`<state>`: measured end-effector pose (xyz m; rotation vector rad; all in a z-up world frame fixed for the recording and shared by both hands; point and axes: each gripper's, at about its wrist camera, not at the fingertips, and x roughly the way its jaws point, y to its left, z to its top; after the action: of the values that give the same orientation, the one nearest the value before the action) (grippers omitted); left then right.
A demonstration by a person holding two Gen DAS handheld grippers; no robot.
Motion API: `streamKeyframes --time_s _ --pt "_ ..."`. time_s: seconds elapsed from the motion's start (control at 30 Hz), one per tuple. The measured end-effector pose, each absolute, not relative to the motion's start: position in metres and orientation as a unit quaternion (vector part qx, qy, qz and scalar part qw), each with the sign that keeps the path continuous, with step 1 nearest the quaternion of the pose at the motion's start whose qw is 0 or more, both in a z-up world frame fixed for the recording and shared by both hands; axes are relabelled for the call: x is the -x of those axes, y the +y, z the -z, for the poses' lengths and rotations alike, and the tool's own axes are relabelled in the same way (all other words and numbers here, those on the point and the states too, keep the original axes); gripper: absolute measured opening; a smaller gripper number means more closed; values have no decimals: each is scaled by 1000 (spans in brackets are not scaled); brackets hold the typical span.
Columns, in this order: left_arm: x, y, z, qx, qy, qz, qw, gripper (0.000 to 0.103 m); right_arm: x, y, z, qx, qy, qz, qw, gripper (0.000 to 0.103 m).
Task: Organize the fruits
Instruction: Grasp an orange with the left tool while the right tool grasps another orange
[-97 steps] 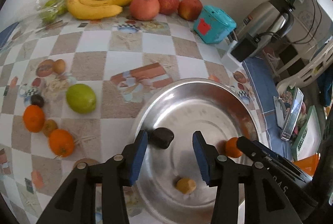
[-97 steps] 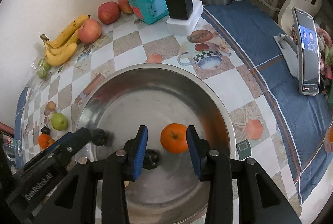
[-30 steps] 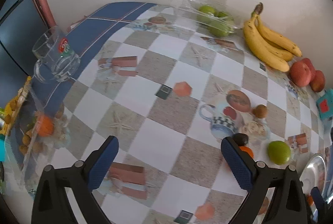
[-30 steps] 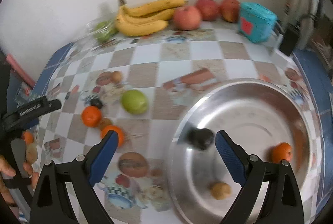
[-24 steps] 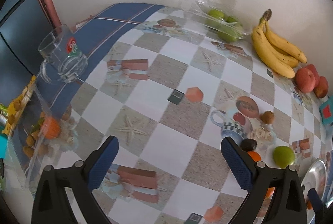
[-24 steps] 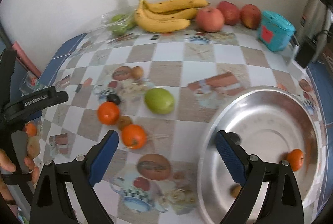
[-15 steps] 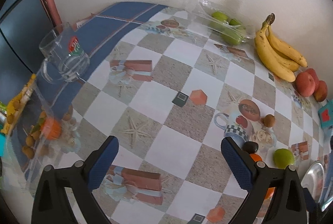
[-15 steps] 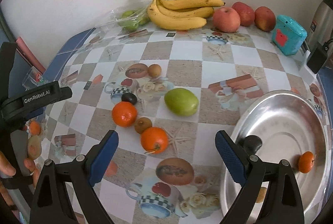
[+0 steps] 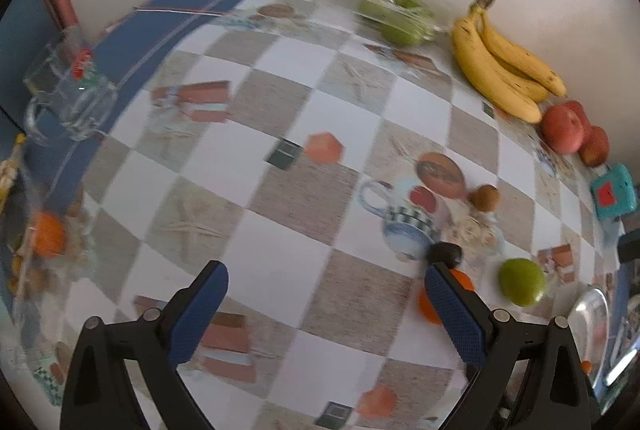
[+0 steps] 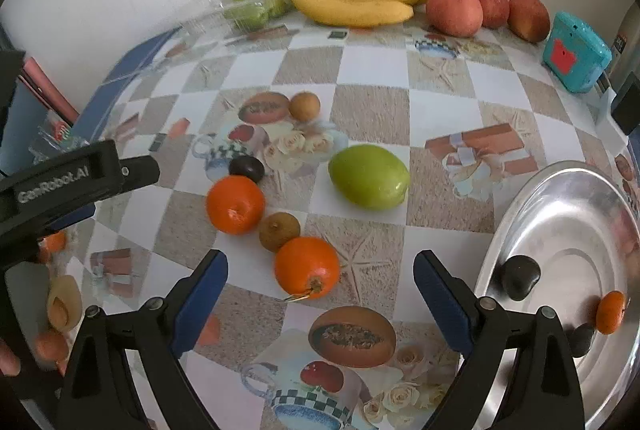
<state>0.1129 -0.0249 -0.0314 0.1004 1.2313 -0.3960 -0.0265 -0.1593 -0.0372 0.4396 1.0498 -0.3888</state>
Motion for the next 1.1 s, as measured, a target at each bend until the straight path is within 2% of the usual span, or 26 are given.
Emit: streamKeyframes --time_s 0.3,0.37,0.5,0.67,0.73,0.9,1.03,1.1 --pt "-98 -55 34 -58 573 242 781 98 21 -158 54 -200 508 186 817 94" --pt "-95 -59 35 -57 574 254 776 89 21 -158 56 -198 509 189 816 94" --pt "-91 -68 39 -62 578 274 767 78 21 -159 56 -193 508 194 817 93" --pt "-86 -75 41 -65 576 294 760 60 22 -160 55 -192 505 196 818 73" --pt "-83 -78 42 -70 576 300 757 55 22 -161 55 -195 506 196 817 68" --pt "-81 -84 46 -71 579 308 751 55 23 -161 54 -201 504 190 818 62" --pt "-79 -85 45 -77 576 311 752 41 22 -160 52 -204 501 182 821 51" --pt "-79 -86 45 -78 575 312 752 40 21 -159 51 -207 500 179 822 48"
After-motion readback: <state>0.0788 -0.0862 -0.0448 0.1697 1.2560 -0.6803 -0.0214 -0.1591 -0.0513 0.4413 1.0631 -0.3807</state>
